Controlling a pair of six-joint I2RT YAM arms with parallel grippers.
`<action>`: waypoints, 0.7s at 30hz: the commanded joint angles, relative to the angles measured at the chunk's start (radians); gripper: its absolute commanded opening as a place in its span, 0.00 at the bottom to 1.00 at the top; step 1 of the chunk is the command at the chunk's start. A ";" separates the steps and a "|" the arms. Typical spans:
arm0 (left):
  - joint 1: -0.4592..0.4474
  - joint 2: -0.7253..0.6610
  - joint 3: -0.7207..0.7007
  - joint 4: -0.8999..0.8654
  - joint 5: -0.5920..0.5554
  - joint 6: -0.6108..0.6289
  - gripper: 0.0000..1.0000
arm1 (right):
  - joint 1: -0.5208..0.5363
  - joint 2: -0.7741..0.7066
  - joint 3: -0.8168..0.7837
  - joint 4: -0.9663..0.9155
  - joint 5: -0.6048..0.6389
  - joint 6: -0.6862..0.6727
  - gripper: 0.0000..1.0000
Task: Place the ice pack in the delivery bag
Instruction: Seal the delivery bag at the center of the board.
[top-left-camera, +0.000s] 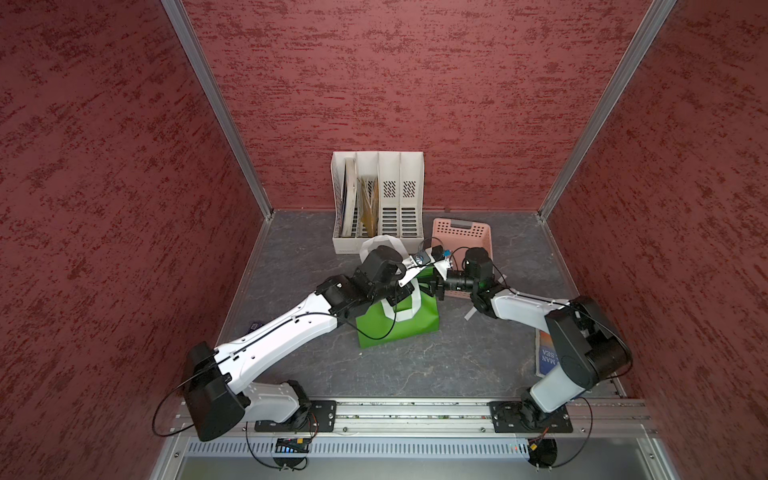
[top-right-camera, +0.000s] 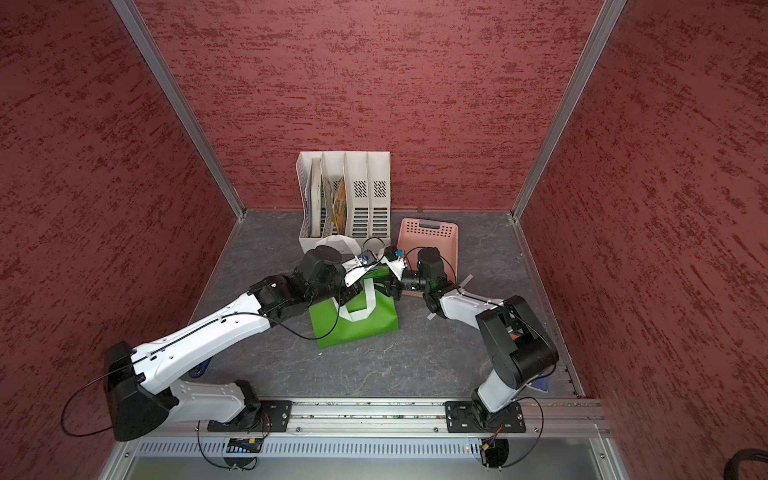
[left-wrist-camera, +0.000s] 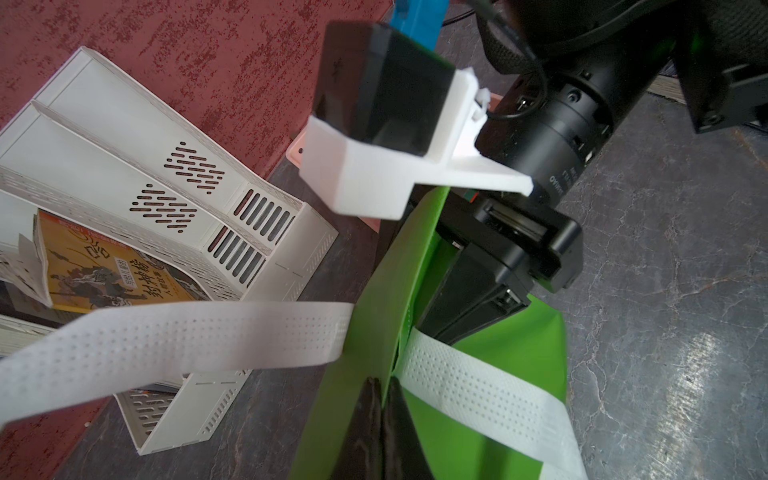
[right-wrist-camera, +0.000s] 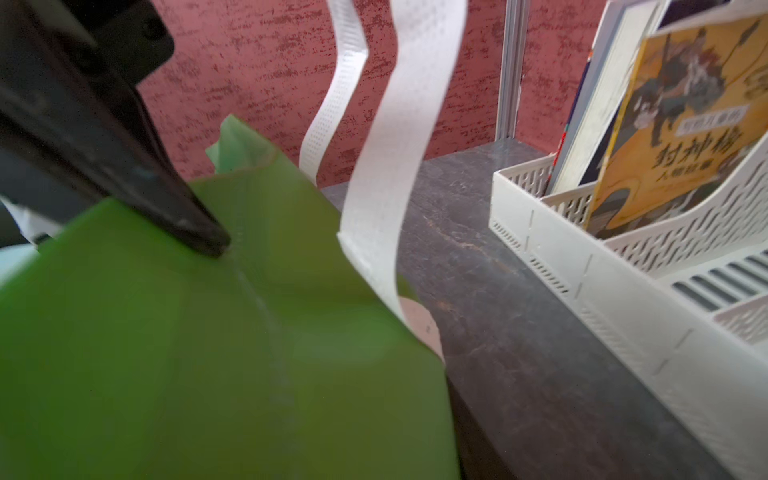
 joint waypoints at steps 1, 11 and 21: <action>-0.004 -0.044 -0.027 0.017 0.034 -0.020 0.01 | -0.010 0.001 -0.001 0.090 -0.024 0.047 0.19; -0.065 -0.073 -0.094 -0.001 0.025 -0.076 0.06 | -0.031 0.036 0.084 -0.045 -0.083 0.114 0.09; -0.091 -0.080 -0.129 0.049 -0.098 -0.086 0.48 | -0.043 0.032 0.063 0.023 -0.136 0.215 0.00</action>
